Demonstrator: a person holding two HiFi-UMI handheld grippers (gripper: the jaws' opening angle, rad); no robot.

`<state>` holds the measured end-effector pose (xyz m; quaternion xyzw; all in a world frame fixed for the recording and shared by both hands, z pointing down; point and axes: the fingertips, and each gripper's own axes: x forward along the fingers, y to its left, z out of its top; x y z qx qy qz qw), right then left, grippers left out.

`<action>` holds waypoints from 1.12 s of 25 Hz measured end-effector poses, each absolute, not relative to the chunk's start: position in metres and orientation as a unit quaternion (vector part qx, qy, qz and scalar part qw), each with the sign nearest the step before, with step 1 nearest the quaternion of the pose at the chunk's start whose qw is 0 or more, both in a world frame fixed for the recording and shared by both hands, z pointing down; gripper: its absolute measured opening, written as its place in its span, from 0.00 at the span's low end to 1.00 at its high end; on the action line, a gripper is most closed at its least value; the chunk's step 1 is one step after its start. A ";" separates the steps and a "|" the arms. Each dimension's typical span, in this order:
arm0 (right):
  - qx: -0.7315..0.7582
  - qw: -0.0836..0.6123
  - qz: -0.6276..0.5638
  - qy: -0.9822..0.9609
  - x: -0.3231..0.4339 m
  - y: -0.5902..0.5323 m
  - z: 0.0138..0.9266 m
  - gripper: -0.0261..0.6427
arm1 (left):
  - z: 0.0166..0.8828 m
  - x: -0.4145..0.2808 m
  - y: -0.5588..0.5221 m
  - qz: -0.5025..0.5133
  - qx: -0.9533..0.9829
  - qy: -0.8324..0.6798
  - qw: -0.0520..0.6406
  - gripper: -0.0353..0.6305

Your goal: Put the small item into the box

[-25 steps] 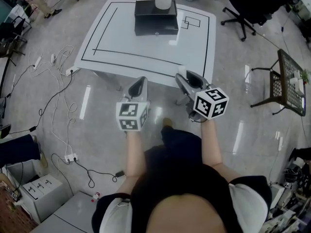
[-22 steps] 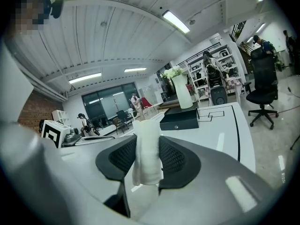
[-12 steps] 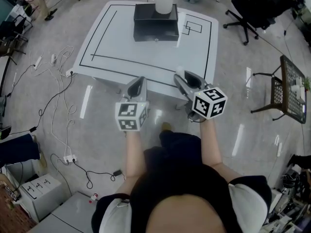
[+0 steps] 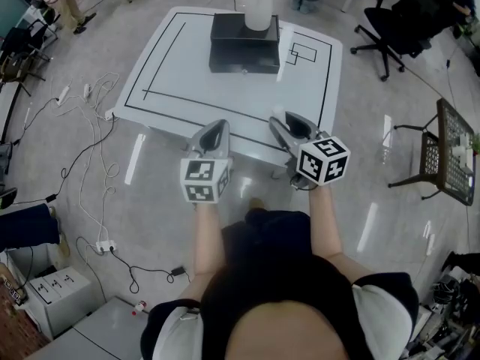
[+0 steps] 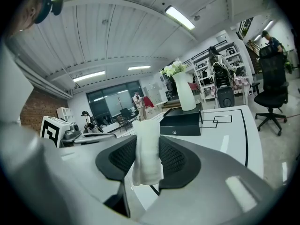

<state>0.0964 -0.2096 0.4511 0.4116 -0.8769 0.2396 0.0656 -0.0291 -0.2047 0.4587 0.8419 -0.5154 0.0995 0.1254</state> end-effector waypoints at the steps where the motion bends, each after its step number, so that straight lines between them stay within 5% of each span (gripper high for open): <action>1: 0.411 0.066 0.239 -0.877 0.096 -0.211 0.452 0.25 | 0.458 -0.029 -0.206 0.099 0.841 -0.516 0.125 0.06; 28: 0.394 0.055 0.249 -0.883 0.087 -0.199 0.455 0.25 | 0.453 -0.026 -0.186 0.106 0.839 -0.520 0.119 0.06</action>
